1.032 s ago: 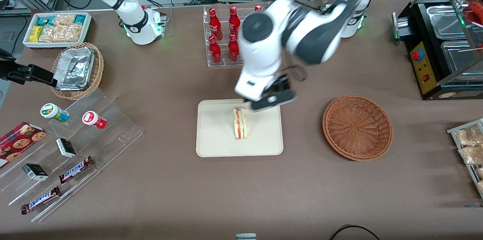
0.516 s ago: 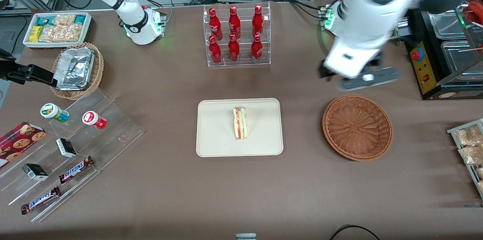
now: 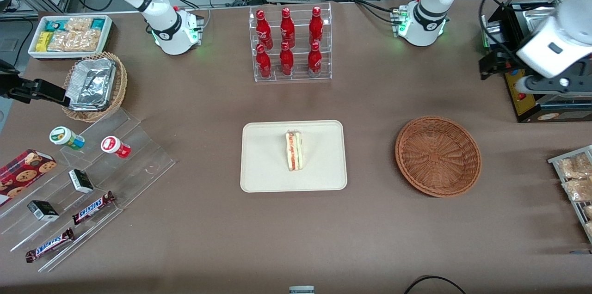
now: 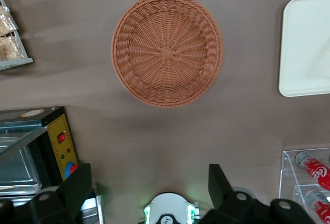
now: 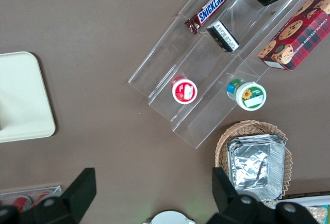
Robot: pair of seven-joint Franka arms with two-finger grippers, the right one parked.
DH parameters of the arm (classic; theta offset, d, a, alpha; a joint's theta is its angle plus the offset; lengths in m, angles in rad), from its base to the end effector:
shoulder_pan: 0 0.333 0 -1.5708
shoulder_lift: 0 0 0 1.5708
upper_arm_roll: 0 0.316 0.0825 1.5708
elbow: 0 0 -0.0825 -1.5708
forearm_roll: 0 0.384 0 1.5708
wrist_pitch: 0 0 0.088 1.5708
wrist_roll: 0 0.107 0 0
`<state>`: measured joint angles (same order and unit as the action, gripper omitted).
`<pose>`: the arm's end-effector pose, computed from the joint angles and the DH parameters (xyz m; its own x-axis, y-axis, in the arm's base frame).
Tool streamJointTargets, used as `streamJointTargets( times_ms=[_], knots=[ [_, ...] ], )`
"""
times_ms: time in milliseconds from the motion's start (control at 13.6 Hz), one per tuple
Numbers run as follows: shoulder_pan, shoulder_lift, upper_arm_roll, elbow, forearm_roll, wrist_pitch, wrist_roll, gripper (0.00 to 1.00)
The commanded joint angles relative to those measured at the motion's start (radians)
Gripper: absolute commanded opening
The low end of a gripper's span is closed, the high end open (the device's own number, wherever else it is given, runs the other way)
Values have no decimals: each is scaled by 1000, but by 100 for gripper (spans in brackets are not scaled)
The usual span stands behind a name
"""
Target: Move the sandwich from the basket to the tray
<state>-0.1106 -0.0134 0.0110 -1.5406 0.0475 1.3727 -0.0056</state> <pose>0.5267 -0.0468 0.6301 0.9846 -0.0834 -0.1534 -0.0918 -0.9946 -0.0482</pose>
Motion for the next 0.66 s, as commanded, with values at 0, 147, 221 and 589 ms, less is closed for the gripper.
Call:
streamJointTargets(
  times_ms=[0, 147, 221, 589],
  knots=[
    [-3, -7, 32, -1, -8, -9, 24, 100],
    [0, -5, 35, 7, -6, -11, 26, 100],
    [0, -4, 44, 8, -9, -11, 27, 100],
    [77, 23, 55, 22, -11, -17, 64, 100]
  ],
)
